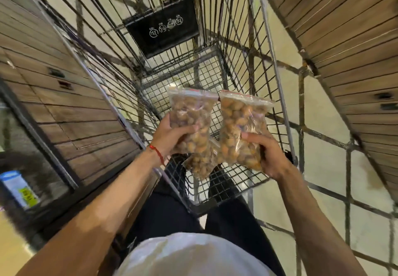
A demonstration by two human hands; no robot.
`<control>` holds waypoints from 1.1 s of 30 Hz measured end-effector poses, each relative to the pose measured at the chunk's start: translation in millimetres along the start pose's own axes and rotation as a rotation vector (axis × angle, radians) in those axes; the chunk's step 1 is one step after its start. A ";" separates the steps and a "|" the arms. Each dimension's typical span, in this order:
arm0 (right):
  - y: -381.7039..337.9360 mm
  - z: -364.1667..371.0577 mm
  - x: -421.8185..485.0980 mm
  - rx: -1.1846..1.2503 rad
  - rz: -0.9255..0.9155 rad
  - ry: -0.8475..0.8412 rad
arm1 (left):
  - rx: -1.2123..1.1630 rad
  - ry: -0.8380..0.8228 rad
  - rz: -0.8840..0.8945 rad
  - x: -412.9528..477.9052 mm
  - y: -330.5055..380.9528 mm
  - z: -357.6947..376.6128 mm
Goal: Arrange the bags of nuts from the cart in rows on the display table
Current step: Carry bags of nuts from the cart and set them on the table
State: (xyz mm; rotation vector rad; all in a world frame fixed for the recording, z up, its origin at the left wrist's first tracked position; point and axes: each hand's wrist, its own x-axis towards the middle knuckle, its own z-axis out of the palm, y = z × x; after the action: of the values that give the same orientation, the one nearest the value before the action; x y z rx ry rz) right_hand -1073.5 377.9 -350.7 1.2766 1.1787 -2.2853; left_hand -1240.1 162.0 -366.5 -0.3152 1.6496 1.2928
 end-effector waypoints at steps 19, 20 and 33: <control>-65.1 -26.0 -70.7 -0.405 -0.034 -0.362 | -0.758 0.120 0.263 -163.7 -67.9 83.0; -63.2 -27.2 -74.4 -0.430 -0.023 -0.392 | -0.791 0.164 0.287 -172.4 -74.8 90.3; 21.4 -4.3 -144.0 -0.798 0.175 -0.720 | -1.155 0.566 0.446 -301.4 -224.0 155.6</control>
State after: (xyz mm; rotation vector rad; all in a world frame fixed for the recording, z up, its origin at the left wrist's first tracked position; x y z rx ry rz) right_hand -976.0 346.8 -247.2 0.2171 1.3722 -1.6051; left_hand -855.2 100.7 -251.2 -1.1185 1.2331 2.6086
